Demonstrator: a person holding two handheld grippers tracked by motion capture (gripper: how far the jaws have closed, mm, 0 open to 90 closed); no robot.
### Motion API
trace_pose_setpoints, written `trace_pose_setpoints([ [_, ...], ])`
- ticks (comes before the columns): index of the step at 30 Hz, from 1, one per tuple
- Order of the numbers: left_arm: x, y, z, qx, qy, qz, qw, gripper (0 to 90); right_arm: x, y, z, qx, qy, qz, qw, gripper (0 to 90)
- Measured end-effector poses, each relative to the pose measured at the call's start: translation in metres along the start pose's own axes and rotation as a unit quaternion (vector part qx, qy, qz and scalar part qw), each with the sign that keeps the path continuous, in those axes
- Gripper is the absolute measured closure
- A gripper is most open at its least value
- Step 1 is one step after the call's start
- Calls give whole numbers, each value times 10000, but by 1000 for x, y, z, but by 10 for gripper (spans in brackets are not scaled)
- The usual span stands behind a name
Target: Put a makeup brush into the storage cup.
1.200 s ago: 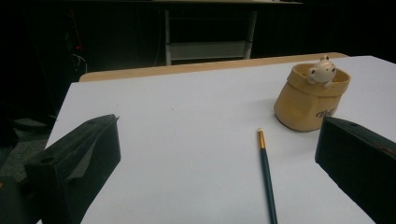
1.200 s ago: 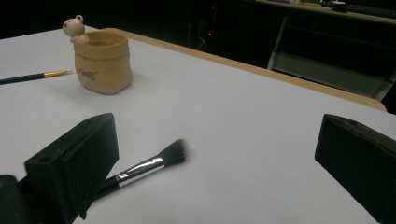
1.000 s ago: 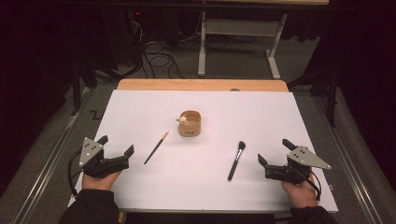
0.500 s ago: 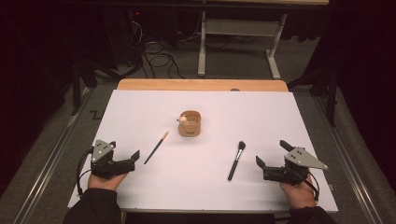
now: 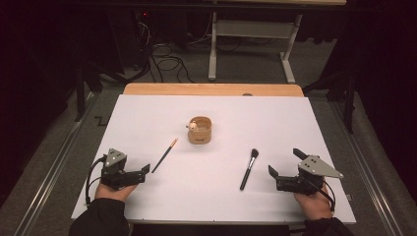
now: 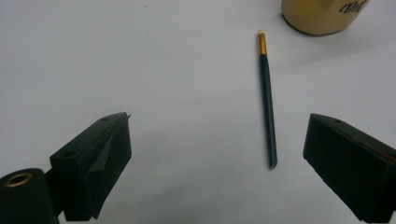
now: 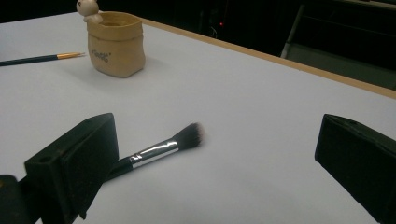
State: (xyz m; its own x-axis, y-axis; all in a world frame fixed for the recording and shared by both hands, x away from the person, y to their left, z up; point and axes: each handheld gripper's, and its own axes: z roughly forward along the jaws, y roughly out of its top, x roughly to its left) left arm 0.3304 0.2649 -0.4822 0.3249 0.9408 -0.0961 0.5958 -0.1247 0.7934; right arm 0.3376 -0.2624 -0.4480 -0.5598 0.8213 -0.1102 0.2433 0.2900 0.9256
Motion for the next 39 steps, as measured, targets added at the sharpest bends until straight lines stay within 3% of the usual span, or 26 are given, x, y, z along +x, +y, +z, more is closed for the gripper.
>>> trace_pose_setpoints([
  [7, 1, 11, -7, 40, -8, -100, 9999, 84, 1, -1, 0, 36, -5, -9, 10000, 5],
  [10, -4, 18, -12, 143, -35, 27, 9999, 96, 0, -2, 0, 39, -3, 19, 10000, 5],
  [13, -8, 22, -12, 438, -116, 162, 9988, 97, -2, -2, -1, 46, -22, 54, 10000, 5],
  [20, -6, 27, -7, 993, -254, 198, 9945, 121, -2, -2, -2, 40, -15, 86, 10000, 5],
  [26, -9, 32, -4, 1458, -227, 390, 9883, 157, -2, -3, 0, 68, 19, 76, 9999, 5],
  [27, -9, 35, -3, 1588, -208, 359, 9864, 162, -3, -3, 0, 68, 22, 99, 9999, 5],
  [28, -9, 35, -3, 1588, -208, 359, 9864, 164, -3, -3, 0, 68, 22, 99, 9999, 5],
  [30, -8, 39, -1, 1731, -233, 310, 9841, 168, -3, -3, 0, 78, 43, 110, 9999, 6],
  [34, -8, 44, 4, 2121, -277, 280, 9765, 203, -2, -3, 1, 87, 66, 105, 9999, 5],
  [39, -11, 52, 10, 2476, -411, 402, 9671, 289, -4, -3, 0, 79, 68, 135, 9999, 5],
])
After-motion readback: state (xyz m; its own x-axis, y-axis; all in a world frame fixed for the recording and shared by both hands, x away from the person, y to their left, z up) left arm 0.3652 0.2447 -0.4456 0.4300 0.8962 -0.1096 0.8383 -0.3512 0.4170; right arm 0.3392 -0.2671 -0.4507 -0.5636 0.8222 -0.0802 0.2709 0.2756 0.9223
